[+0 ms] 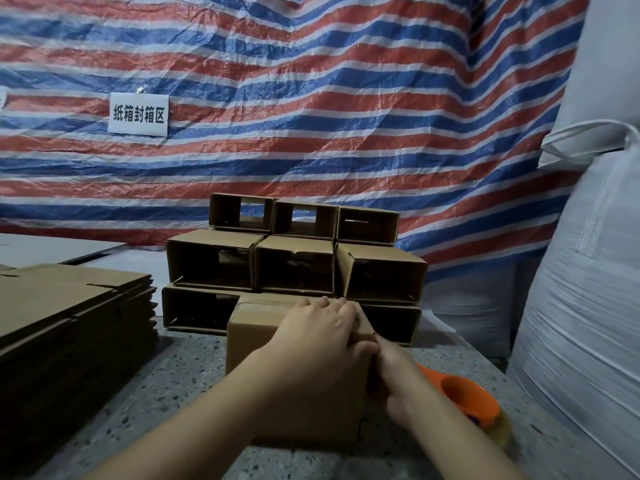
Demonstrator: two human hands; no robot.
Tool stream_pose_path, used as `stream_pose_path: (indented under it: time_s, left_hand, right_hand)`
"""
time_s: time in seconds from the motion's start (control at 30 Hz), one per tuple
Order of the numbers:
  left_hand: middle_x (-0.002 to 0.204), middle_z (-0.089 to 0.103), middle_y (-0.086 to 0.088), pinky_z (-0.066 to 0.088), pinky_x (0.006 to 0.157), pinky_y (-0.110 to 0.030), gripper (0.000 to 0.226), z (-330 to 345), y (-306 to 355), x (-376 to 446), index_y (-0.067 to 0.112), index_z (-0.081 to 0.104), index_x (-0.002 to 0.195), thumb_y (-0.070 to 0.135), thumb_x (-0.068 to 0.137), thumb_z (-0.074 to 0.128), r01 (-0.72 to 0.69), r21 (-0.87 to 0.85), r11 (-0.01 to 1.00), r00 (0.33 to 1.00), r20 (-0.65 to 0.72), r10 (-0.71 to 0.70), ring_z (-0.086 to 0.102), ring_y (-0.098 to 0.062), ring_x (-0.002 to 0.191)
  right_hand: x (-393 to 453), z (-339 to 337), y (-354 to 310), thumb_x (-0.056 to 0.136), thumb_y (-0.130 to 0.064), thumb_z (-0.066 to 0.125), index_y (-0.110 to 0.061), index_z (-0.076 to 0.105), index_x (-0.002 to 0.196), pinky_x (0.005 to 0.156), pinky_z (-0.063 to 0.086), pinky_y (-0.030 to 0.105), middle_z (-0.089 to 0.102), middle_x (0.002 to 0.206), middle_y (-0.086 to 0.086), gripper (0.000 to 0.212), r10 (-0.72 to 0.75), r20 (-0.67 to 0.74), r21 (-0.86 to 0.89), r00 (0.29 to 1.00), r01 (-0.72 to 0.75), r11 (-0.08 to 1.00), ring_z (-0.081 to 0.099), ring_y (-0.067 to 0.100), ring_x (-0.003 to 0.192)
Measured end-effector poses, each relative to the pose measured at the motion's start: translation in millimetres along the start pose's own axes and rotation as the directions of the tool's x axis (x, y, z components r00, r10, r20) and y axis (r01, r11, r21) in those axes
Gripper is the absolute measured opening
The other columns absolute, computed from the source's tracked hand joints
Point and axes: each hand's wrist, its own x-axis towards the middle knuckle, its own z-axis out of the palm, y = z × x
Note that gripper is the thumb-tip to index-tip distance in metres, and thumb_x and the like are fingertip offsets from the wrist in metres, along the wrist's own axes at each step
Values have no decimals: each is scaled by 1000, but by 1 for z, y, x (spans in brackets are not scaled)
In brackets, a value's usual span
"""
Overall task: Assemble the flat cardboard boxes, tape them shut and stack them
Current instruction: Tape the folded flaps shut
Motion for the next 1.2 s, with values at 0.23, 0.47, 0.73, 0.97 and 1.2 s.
stream_pose_path:
  time_s: [0.23, 0.47, 0.73, 0.97, 1.2]
  left_hand:
    - [121, 55, 4, 46, 85, -28, 63, -15, 1, 4, 21, 59, 117, 73, 89, 37, 115, -223, 968, 993, 64, -103, 56, -16, 107]
    - [83, 55, 0, 36, 60, -25, 37, -32, -8, 19, 15, 60, 82, 33, 101, 34, 352, -560, 749, 931, 129, -342, 52, -12, 75]
    - [94, 66, 0, 45, 59, -15, 18, -54, -35, -1, 25, 61, 96, 23, 102, 44, 232, -923, 306, 764, -22, -645, 56, -1, 72]
    - [128, 53, 17, 39, 93, -24, 32, -18, -75, -81, 33, 53, 130, 40, 104, 34, 182, -914, 363, 647, -167, -744, 51, -3, 118]
    - [140, 46, 16, 43, 90, -12, 68, 20, -60, -104, 38, 32, 151, 55, 85, 40, 266, -954, 137, 828, 153, -539, 48, 8, 117]
  right_hand:
    - [1, -7, -12, 109, -40, 33, -18, 55, 136, 93, 44, 32, 57, 127, -2, 41, -419, -88, -85, 904, 412, 907, 55, 17, 116]
    - [-2, 9, -8, 100, -66, 30, -36, 58, 139, 93, 52, 33, 74, 117, 0, 57, -361, 155, -20, 920, 368, 929, 68, 14, 110]
    - [-9, -4, 1, 85, -79, 12, -28, 28, 159, 123, 11, 42, 27, 165, -4, 91, -291, 152, -52, 945, 302, 952, 18, 17, 153]
    - [-9, -16, 21, 83, -71, 22, -37, 18, 159, 125, 16, 42, 21, 165, -11, 83, -406, 168, -164, 898, 432, 887, 19, 12, 152]
    - [-7, -4, 34, 84, -60, 44, -42, 55, 133, 76, 54, 13, 73, 116, -16, 54, -402, 194, -117, 895, 428, 896, 68, 0, 103]
